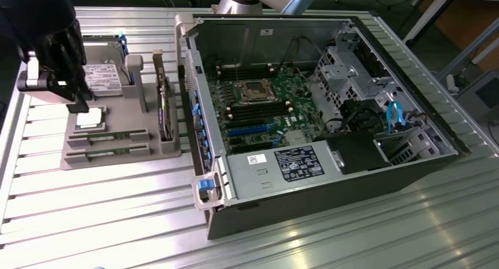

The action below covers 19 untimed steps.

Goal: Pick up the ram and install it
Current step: 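Pick up the ram and move it above insertion slot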

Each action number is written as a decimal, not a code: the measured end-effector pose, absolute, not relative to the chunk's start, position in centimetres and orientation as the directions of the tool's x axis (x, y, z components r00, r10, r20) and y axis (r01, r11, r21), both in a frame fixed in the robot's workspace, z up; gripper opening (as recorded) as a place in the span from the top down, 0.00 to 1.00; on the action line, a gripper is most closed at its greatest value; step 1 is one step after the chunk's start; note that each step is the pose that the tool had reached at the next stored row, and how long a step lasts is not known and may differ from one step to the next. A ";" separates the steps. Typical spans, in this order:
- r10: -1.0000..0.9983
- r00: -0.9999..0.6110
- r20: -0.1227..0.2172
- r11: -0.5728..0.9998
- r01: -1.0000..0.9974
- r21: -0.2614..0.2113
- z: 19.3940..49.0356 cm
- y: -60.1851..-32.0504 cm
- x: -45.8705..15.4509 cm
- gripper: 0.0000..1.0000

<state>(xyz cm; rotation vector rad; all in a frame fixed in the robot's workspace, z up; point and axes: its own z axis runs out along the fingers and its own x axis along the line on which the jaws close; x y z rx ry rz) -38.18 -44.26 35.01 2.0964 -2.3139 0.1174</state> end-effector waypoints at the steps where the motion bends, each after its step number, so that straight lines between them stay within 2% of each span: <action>1: -0.993 -0.100 0.063 0.097 -0.994 -0.044 34.9 -44.3 -38.2 0.71; 19: -0.993 -0.100 0.063 0.097 -0.994 -0.044 32.3 -44.3 -38.3 0.71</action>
